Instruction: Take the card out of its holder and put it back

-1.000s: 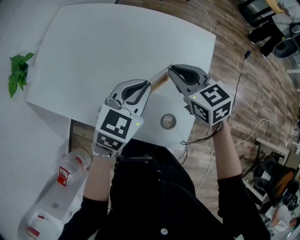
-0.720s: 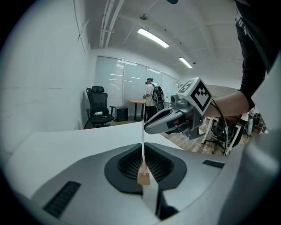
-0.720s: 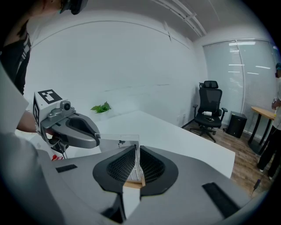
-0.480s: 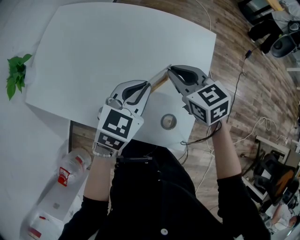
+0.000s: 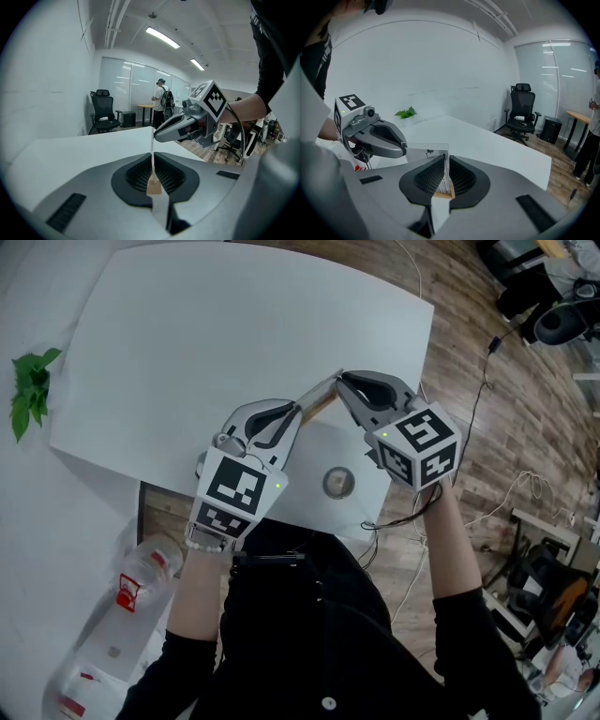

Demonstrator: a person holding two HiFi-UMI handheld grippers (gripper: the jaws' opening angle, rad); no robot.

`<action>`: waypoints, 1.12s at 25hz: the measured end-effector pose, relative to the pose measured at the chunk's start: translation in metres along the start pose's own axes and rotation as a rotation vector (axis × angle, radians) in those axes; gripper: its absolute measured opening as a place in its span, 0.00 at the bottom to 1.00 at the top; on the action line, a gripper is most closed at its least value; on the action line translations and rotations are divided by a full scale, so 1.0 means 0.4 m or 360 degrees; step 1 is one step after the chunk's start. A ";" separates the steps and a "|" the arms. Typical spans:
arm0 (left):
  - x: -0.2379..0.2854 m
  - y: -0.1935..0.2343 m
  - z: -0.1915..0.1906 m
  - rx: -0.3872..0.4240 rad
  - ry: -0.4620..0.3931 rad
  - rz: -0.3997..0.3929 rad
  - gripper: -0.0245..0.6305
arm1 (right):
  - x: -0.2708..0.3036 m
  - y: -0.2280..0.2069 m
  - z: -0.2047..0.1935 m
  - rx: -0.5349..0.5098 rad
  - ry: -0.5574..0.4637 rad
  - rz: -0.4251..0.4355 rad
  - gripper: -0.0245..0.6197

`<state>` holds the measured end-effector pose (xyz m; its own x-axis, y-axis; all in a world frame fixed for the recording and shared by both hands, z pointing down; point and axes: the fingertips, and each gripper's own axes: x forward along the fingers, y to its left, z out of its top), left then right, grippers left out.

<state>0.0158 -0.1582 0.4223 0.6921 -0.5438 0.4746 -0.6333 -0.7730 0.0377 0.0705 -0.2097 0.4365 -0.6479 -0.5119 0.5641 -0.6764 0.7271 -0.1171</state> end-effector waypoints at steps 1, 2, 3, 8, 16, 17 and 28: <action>0.002 -0.001 -0.003 0.0008 0.0008 -0.0003 0.08 | 0.001 0.000 -0.003 -0.0005 0.0009 -0.0004 0.14; 0.003 -0.002 -0.005 0.0019 0.0015 -0.0004 0.08 | 0.001 0.000 -0.007 -0.0012 0.0017 -0.0009 0.14; 0.004 -0.003 -0.007 0.0028 0.0018 -0.0005 0.08 | 0.002 0.001 -0.009 -0.0014 0.0019 -0.0012 0.14; 0.003 0.003 -0.010 0.0023 0.0005 -0.0004 0.08 | 0.006 0.003 -0.008 0.0010 0.0001 -0.0025 0.14; 0.005 0.007 -0.010 0.0046 -0.0006 0.0007 0.08 | 0.009 0.000 -0.007 0.0039 -0.0031 -0.0068 0.14; 0.005 0.007 -0.008 0.0047 -0.0010 0.0006 0.08 | 0.010 0.000 -0.009 0.0040 -0.0028 -0.0074 0.14; -0.006 0.010 0.019 0.0037 -0.0071 0.0031 0.08 | -0.013 0.006 -0.022 0.0092 -0.0068 -0.0129 0.14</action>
<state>0.0143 -0.1626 0.4145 0.6948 -0.5727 0.4351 -0.6390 -0.7692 0.0080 0.0755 -0.2012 0.4406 -0.6036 -0.5877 0.5387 -0.7454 0.6557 -0.1199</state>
